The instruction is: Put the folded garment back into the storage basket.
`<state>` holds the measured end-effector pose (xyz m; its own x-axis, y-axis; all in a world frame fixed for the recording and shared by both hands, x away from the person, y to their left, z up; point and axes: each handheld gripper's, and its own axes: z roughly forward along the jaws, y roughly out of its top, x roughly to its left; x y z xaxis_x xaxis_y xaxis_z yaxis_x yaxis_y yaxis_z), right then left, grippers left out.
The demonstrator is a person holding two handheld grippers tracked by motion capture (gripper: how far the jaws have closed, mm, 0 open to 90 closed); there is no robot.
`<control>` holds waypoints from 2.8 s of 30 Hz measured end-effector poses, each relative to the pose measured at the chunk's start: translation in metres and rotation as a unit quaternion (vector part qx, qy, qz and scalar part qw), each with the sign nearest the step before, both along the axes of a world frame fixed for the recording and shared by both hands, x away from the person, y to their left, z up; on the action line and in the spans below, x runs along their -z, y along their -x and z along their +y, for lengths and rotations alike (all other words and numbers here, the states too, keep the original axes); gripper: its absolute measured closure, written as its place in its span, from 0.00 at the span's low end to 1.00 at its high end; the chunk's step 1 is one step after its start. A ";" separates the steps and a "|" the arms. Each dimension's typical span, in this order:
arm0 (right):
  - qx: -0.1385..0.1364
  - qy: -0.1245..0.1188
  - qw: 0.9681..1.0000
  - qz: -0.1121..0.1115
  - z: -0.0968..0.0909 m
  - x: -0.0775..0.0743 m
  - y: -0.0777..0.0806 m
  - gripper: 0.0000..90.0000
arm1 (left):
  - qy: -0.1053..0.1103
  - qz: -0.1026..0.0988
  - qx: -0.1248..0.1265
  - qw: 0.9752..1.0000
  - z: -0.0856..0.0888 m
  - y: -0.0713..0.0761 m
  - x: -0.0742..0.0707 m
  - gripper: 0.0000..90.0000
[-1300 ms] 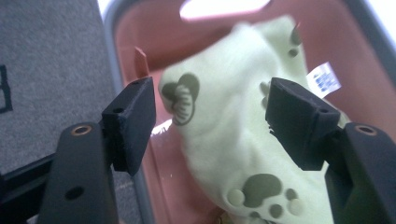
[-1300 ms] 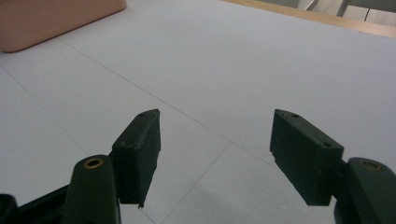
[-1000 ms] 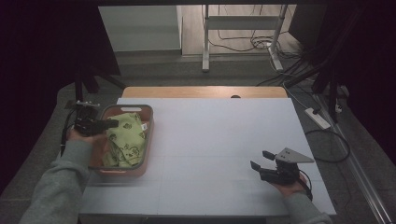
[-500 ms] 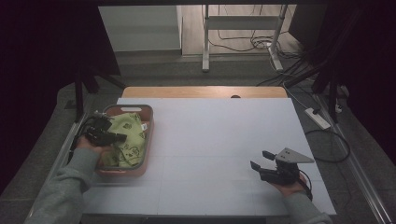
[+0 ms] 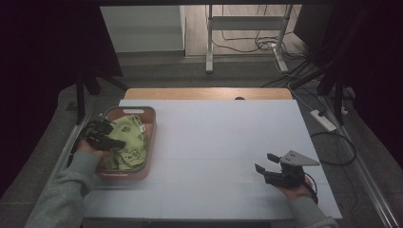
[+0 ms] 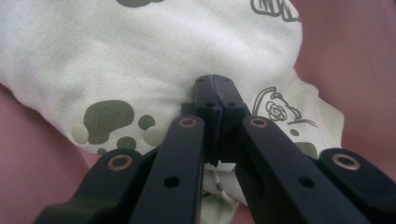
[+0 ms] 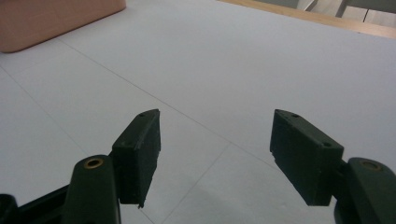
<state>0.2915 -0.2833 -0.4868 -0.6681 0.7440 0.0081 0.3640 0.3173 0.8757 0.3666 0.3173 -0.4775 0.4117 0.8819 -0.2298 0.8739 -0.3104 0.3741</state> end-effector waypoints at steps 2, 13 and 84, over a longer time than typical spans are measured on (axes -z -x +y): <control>0.000 0.000 1.000 0.000 0.000 0.000 0.000 0.38 | -0.001 0.003 -0.003 1.000 0.001 -0.002 0.001 1.00; 0.000 -0.001 1.000 0.000 0.000 0.000 0.000 0.38 | 0.018 -0.007 -0.005 1.000 0.004 -0.002 -0.002 1.00; 0.005 -0.008 1.000 -0.002 -0.005 -0.002 0.000 0.38 | 0.044 -0.115 -0.040 0.992 -0.007 -0.034 -0.022 1.00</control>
<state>0.2916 -0.2887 -0.4851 -0.6609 0.7503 0.0167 0.3627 0.2998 0.8824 0.4006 0.3101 -0.4559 0.3922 0.8944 -0.2151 0.7824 -0.2014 0.5893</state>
